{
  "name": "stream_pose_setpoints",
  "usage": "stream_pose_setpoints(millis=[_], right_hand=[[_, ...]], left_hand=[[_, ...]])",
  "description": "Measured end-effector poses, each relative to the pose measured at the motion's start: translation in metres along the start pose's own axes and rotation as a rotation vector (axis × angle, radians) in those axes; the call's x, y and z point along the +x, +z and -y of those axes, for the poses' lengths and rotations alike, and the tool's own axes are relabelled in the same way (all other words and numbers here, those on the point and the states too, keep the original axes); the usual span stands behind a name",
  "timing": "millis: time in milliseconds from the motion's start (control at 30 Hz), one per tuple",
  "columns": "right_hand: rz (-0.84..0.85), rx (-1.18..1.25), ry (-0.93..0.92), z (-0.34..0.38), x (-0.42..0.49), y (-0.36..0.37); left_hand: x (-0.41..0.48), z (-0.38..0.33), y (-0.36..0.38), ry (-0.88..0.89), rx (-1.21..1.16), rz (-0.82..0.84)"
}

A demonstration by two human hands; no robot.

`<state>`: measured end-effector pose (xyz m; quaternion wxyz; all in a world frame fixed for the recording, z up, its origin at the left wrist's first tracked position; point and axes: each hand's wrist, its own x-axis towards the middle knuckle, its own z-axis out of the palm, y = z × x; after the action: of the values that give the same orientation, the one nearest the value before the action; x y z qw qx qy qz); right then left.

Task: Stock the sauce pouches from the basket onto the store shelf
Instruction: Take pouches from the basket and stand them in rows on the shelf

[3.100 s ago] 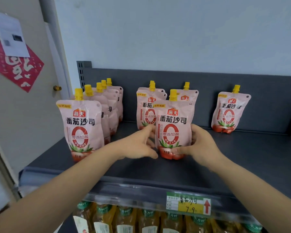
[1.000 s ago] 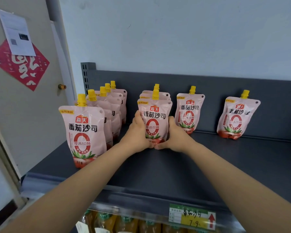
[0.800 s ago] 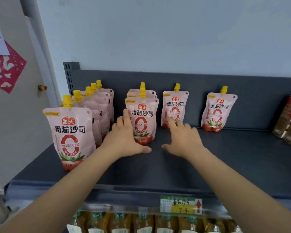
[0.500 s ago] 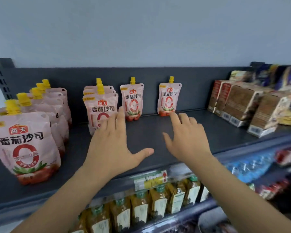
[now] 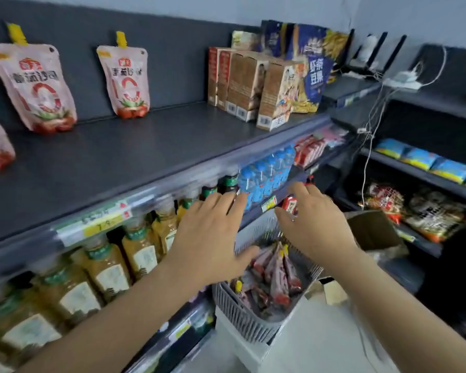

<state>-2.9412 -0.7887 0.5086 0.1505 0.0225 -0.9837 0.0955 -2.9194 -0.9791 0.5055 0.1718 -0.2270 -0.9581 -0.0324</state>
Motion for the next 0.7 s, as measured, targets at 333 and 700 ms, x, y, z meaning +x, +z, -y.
stream_pose_setpoints(millis=[333, 700], right_hand=[[0.439, 0.146, 0.186, -0.146, 0.044, 0.117], [0.743, 0.281, 0.224, -0.216, 0.072, 0.225]], left_hand=[[0.073, -0.060, 0.168, -0.102, -0.090, 0.412], [0.104, -0.119, 0.308, -0.442, -0.289, 0.690]])
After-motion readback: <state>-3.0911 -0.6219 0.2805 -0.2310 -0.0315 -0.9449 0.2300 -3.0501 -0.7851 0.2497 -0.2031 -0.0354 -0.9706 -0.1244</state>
